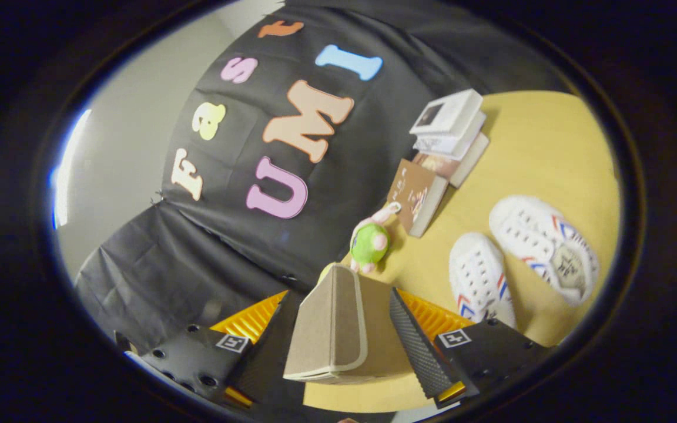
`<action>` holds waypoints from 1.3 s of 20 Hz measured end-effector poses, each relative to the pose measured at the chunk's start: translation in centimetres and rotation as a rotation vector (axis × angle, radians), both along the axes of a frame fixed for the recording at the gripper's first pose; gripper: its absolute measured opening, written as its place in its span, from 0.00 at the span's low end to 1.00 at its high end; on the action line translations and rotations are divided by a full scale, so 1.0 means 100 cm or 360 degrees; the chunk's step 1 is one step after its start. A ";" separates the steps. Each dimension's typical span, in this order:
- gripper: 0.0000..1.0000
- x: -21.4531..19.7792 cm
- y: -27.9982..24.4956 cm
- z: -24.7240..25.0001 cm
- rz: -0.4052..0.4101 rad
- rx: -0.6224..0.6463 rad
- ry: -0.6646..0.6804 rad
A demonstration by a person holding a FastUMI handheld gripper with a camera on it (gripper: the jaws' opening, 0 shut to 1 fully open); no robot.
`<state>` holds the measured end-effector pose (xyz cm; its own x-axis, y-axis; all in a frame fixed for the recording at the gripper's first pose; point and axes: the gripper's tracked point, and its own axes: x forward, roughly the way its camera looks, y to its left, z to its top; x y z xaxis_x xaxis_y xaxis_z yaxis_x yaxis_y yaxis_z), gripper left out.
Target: Open the storage box then place both shoes into the box .Put the left shoe in first, then the right shoe, with the right side of both shoes facing outward in a uniform manner.
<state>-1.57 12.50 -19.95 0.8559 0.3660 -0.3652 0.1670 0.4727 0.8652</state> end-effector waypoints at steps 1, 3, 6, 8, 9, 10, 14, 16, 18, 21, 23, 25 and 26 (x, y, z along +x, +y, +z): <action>1.00 -0.002 0.010 -0.005 0.0020 0.0069 0.0038; 1.00 -0.008 0.029 -0.015 0.0061 0.0213 0.0110; 1.00 -0.014 0.053 -0.027 0.0088 0.0416 0.0225; 1.00 -0.014 0.065 -0.035 0.0093 0.0524 0.0292; 1.00 -0.016 0.068 -0.038 0.0088 0.0567 0.0316; 1.00 -0.016 0.071 -0.040 0.0078 0.0606 0.0339; 1.00 -0.016 0.077 -0.056 0.0010 0.0713 0.0420; 1.00 -0.019 0.082 -0.065 -0.0003 0.0745 0.0468; 0.99 -0.021 0.088 -0.067 0.0008 0.0816 0.0500; 0.99 -0.022 0.093 -0.065 0.0013 0.0874 0.0505; 0.99 -0.020 0.092 -0.059 0.0045 0.0894 0.0493; 0.98 -0.020 0.094 -0.058 0.0083 0.0884 0.0479; 0.98 -0.020 0.092 -0.056 0.0092 0.0884 0.0470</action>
<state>-3.57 21.72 -25.57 0.7211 0.6117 -0.3253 0.4240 -0.0183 0.9055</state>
